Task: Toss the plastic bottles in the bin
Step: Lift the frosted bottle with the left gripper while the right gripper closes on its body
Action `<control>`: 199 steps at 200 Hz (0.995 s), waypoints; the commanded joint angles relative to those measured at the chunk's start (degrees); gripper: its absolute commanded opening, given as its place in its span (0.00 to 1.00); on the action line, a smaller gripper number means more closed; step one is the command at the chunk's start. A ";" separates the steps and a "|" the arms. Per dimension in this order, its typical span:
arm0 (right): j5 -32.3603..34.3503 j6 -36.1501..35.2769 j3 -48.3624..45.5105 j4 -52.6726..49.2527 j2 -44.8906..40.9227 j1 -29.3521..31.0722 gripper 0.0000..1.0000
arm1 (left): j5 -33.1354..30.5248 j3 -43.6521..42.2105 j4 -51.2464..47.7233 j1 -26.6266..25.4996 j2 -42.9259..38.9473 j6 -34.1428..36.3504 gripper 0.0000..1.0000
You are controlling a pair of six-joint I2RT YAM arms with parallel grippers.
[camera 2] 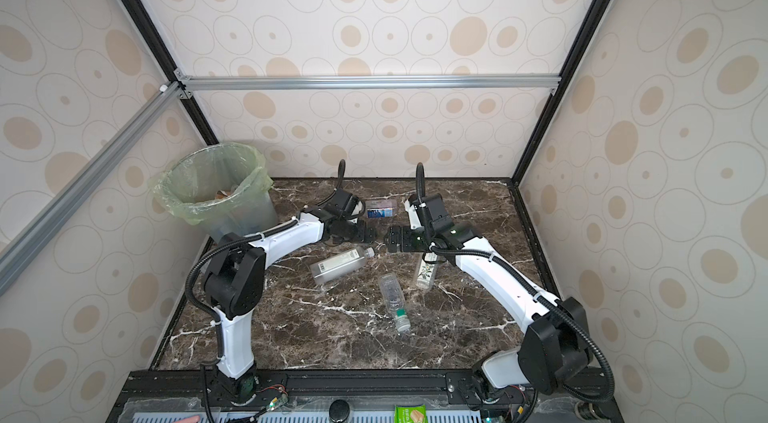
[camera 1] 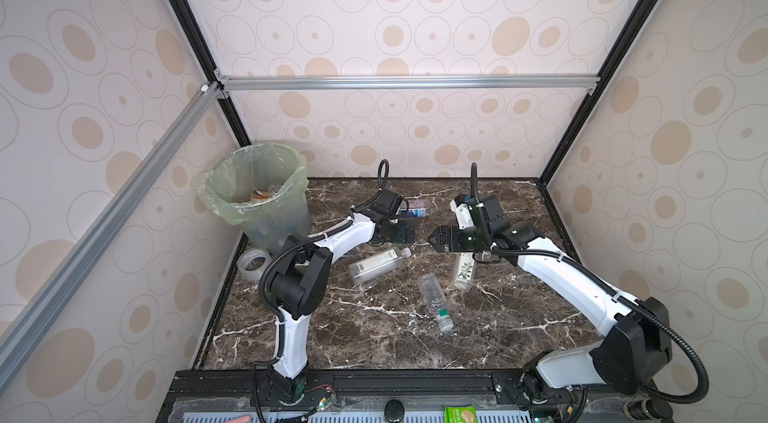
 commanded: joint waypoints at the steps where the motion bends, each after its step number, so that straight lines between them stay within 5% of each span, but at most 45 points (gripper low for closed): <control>1: 1.33 -4.00 0.29 -1.91 0.52 -0.01 1.00 | -1.30 -1.10 -3.22 5.31 -9.39 1.54 0.99; 47: 2.69 -15.94 4.68 -1.53 7.96 6.31 1.00 | 3.48 -13.33 -1.70 13.25 -26.96 -0.06 0.99; 121: 8.02 -40.62 16.37 -1.99 24.34 18.52 1.00 | 14.73 -31.16 6.94 18.35 -44.34 -12.13 0.99; 199: 10.11 -46.04 25.29 -1.86 37.64 19.32 1.00 | 14.88 -36.47 4.13 24.50 -53.31 -14.51 0.99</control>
